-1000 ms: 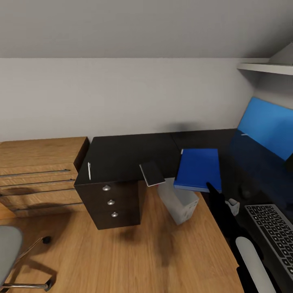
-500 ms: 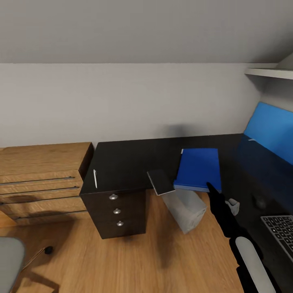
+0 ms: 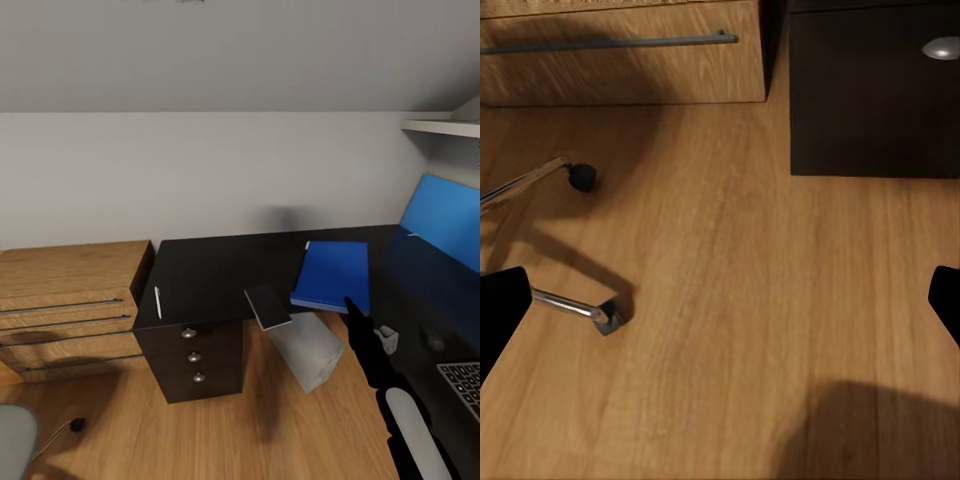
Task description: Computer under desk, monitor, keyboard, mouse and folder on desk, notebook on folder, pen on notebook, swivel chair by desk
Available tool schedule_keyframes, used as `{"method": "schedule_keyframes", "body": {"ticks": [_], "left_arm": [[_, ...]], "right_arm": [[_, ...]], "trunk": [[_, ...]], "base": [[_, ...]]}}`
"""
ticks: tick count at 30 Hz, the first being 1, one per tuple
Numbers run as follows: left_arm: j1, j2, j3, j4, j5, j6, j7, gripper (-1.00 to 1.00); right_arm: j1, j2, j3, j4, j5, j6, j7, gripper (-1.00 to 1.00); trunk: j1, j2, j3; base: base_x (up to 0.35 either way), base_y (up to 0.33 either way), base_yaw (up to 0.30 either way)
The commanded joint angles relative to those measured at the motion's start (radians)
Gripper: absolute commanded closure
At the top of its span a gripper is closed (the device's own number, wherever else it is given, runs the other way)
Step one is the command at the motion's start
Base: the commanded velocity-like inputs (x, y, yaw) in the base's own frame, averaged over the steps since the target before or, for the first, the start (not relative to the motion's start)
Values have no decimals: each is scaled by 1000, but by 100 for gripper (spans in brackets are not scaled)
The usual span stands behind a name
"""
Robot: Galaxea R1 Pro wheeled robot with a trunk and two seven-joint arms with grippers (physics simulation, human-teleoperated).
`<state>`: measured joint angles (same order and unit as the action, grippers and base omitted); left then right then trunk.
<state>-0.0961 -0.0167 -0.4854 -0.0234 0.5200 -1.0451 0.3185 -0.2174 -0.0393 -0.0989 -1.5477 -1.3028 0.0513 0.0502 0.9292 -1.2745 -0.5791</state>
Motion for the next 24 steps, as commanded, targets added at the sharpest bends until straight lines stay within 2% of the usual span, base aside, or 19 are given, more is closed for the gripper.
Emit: {"method": "schedule_keyframes", "body": {"ticks": [1,9,17,21,24], "left_arm": [[-1,0,-9,0,5,-2,5,-100],[-1,0,-8,0,5,-2,8,-100],[-1,0,-8,0,5,-2,8,-100],[-1,0,-8,0,5,-2,8,-100],[-1,0,-8,0,5,-2,7,-100]], "right_arm": [[0,0,-1,0,-10,5,3,100],[0,1,-2,1,-10,3,0,100],[0,1,-4,5,-9,4,-4,100],[-2,0,-20,41,-9,-3,-4,100],[-8,0,-32,105,-9,-33,-3,100]], "trunk": [[0,0,1],[0,0,12],[0,0,14],[0,0,12],[0,0,10]], "base": [[0,0,0],[0,0,0],[0,0,-17],[0,0,-193],[0,0,-223]]}}
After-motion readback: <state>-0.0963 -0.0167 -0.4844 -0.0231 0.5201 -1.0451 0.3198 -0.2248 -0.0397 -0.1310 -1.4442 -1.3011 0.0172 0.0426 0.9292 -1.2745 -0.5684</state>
